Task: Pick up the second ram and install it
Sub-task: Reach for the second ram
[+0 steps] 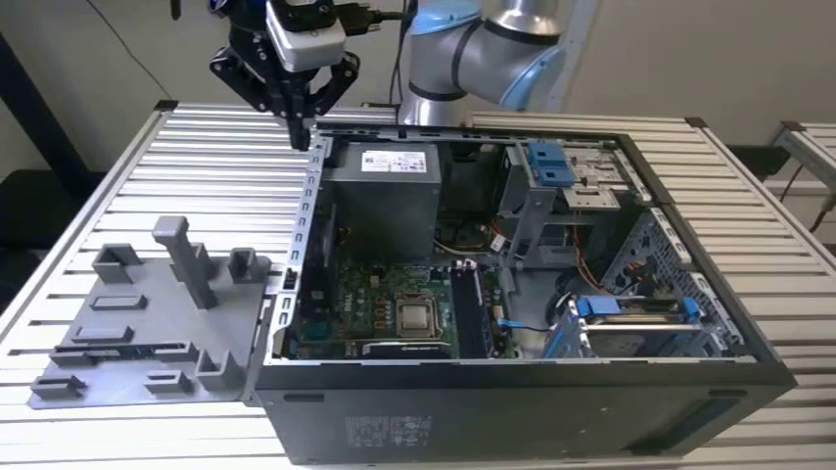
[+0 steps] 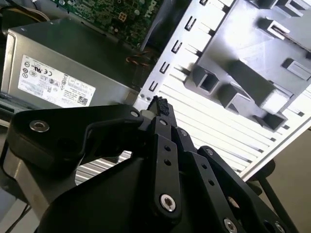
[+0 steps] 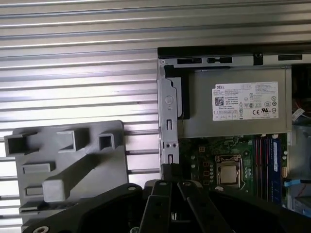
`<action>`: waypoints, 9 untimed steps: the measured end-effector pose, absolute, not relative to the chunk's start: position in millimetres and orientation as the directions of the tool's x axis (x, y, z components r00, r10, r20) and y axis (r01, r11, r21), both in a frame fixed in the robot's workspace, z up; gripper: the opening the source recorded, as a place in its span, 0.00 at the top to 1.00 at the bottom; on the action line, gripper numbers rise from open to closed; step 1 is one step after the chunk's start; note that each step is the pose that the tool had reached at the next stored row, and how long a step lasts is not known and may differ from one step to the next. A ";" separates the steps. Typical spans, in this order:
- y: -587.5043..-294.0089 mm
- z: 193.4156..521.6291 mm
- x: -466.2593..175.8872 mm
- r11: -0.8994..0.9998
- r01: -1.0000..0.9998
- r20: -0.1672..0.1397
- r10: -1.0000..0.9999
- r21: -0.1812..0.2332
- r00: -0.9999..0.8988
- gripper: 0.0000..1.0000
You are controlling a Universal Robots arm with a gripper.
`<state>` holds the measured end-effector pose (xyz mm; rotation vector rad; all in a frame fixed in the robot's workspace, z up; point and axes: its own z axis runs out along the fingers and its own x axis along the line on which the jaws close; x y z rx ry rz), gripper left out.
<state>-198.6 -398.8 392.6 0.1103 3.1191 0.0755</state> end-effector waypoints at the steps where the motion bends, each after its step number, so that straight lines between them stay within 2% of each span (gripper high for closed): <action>1: -398.8 392.6 -200.9 0.996 0.070 -0.018 0.071 0.049 -0.997 0.89; 9: -398.8 392.6 -217.5 0.996 0.069 -0.018 0.070 0.049 -0.997 0.89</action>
